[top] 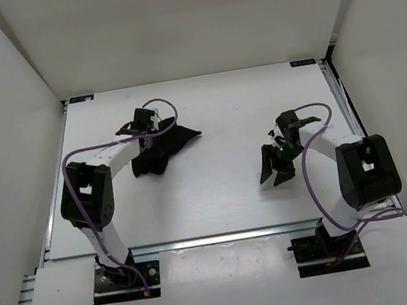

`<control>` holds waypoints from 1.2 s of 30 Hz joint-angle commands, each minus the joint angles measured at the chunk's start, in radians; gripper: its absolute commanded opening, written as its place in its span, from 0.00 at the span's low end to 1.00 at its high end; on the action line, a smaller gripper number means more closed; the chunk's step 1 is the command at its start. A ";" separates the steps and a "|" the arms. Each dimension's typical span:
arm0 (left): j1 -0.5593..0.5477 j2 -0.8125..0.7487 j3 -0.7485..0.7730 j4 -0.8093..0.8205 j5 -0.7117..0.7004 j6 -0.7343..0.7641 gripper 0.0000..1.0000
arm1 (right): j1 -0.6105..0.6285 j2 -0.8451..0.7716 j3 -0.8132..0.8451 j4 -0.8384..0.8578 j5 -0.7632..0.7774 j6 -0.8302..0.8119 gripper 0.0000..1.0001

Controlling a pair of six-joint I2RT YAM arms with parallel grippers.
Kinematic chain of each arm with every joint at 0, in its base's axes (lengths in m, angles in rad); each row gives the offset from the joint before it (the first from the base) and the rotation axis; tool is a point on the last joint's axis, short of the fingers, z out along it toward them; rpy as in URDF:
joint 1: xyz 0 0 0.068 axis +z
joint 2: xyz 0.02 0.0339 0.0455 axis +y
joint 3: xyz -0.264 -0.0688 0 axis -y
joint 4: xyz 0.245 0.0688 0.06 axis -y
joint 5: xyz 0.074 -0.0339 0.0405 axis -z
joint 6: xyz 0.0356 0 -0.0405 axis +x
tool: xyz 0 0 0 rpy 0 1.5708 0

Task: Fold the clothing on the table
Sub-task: Flatten the skirt out

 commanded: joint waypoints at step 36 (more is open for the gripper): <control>0.029 -0.214 -0.027 -0.086 0.291 -0.212 0.63 | -0.001 -0.074 -0.018 -0.017 -0.005 0.011 0.59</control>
